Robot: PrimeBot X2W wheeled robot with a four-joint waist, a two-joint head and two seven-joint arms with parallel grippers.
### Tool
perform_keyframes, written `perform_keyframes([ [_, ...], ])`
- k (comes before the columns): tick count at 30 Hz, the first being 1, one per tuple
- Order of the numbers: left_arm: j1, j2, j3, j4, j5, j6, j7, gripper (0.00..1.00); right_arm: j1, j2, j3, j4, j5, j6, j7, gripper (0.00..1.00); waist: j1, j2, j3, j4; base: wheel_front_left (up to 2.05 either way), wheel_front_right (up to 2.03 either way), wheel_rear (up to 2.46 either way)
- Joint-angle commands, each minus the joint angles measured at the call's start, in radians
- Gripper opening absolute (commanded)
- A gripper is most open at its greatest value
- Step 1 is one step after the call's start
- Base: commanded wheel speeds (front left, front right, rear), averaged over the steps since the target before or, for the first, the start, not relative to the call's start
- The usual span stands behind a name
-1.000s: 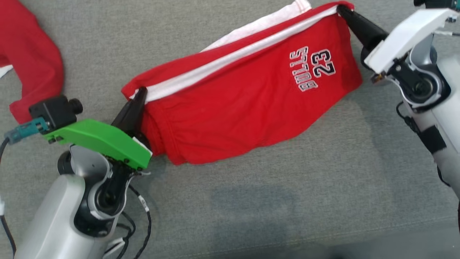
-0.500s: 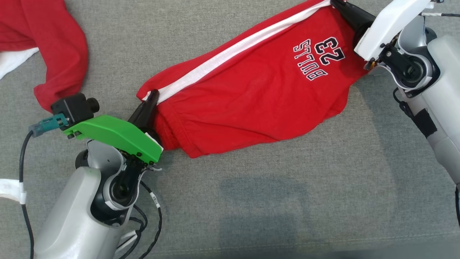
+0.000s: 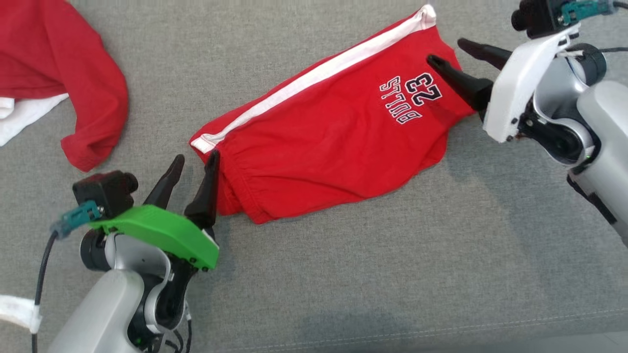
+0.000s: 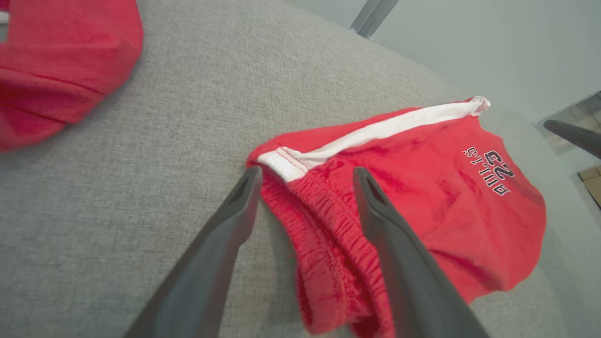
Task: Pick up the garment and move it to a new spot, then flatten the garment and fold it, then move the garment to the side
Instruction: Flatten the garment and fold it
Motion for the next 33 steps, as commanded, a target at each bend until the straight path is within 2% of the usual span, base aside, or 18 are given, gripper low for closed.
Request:
perform_keyframes([
  [1, 0.03, 0.022, -0.006, -0.017, 0.029, 0.003, -0.026, 1.0, 0.029, -0.04, -0.002, -0.023, -0.002, -0.001, 0.023, 1.0, 0.0, 0.0, -0.057, -0.027, 0.0, 0.0, 0.0],
  [6, 0.095, 0.051, -0.027, -0.07, 0.118, 0.0, -0.134, 1.0, 0.1, -0.099, -0.057, -0.037, -0.044, 0.0, 0.072, 1.0, 0.0, 0.0, -0.094, -0.016, 0.0, 0.0, 0.0],
  [7, 0.104, 0.055, -0.024, -0.068, 0.136, 0.011, -0.154, 1.0, 0.109, -0.103, -0.07, -0.037, -0.057, 0.0, 0.071, 1.0, 0.0, 0.0, -0.096, -0.008, 0.0, 0.0, 0.0],
  [8, 0.104, 0.079, -0.03, -0.063, 0.181, 0.015, -0.179, 1.0, 0.117, -0.104, -0.087, -0.032, -0.071, 0.0, 0.063, 1.0, 0.0, 0.0, -0.096, 0.001, 0.0, 0.0, 0.0],
  [12, 0.123, 0.097, -0.033, -0.03, 0.25, 0.021, -0.259, 1.0, 0.149, -0.089, -0.144, 0.012, -0.116, 0.0, 0.091, 1.0, 0.0, 0.0, -0.072, 0.04, 0.0, 0.0, 0.0],
  [13, 0.128, 0.086, -0.025, -0.02, 0.241, 0.022, -0.271, 1.0, 0.151, -0.085, -0.159, 0.024, -0.127, 0.0, 0.1, 1.0, 0.0, 0.0, -0.064, 0.052, 0.0, 0.0, 0.0],
  [19, 0.138, 0.066, -0.006, 0.032, 0.263, -0.016, -0.312, 1.0, 0.152, -0.05, -0.234, 0.087, -0.166, 0.0, 0.126, 1.0, 0.0, 0.0, -0.009, 0.114, 0.0, 0.0, 0.0],
  [25, 0.132, 0.007, 0.057, 0.09, 0.332, -0.08, -0.322, 1.0, 0.143, 0.008, -0.291, 0.157, -0.196, 0.0, 0.16, 1.0, 0.0, 0.0, 0.027, 0.177, 0.0, 0.0, 0.0],
  [32, 0.183, -0.086, 0.174, 0.154, 0.405, -0.2, -0.323, 1.0, 0.176, 0.085, -0.309, 0.223, -0.209, 0.0, 0.211, 1.0, 0.0, 0.0, 0.003, 0.221, 0.0, 0.0, 0.0],
  [33, 0.188, -0.1, 0.19, 0.165, 0.412, -0.215, -0.323, 1.0, 0.183, 0.097, -0.309, 0.223, -0.206, 0.001, 0.205, 0.48, 0.0, 0.0, -0.004, 0.224, 0.0, 0.0, 0.0],
])
